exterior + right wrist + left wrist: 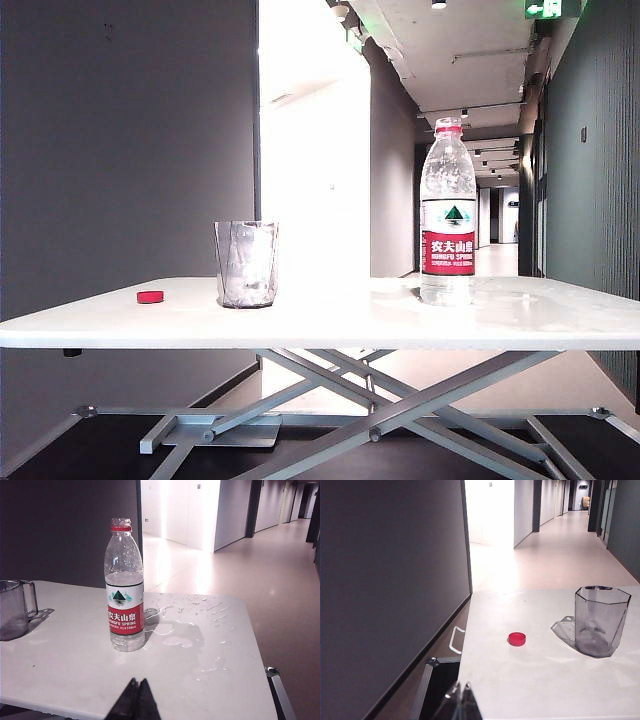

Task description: Pick up the mineral water bottle on the table and pour water into the mug until it's half full.

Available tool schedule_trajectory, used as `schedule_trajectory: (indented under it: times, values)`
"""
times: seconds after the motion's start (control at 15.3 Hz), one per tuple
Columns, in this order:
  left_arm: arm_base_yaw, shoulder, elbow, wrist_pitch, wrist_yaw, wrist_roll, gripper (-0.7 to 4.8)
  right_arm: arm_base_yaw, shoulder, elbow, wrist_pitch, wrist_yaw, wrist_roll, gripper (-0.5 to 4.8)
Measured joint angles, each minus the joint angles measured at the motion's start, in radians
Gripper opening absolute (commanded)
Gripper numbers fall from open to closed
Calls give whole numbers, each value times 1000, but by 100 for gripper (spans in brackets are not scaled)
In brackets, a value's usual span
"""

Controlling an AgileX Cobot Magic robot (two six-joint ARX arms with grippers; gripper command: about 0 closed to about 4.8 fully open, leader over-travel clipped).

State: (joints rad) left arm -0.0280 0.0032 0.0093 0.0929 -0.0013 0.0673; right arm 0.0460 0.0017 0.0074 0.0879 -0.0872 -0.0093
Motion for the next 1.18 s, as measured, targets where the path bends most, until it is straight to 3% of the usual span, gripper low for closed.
schedule_trajectory:
  times: [0.59, 0.72, 0.85, 0.91, 0.98, 1.11, 1.18]
  values:
    - [0, 0, 0, 1, 0, 0, -5, 0, 0, 0, 0, 0, 0, -5]
    - [0, 0, 0, 2, 35, -28, -5, 0, 0, 0, 0, -51, 0, -4]
    - [0, 0, 0, 20, 161, -47, -5, 1, 1, 0, 7, -129, 0, 6]
    - [0, 0, 0, 30, 292, -45, -5, 8, 2, 0, 35, -152, -1, 35]
    - [0, 0, 0, 31, 402, -39, -5, 11, 6, 0, 65, -153, -2, 51]
    - [0, 0, 0, 31, 533, -39, -5, 16, 48, 0, 118, -152, -2, 75]
    - [0, 0, 0, 31, 562, -43, -5, 16, 89, 0, 132, -152, -2, 151]
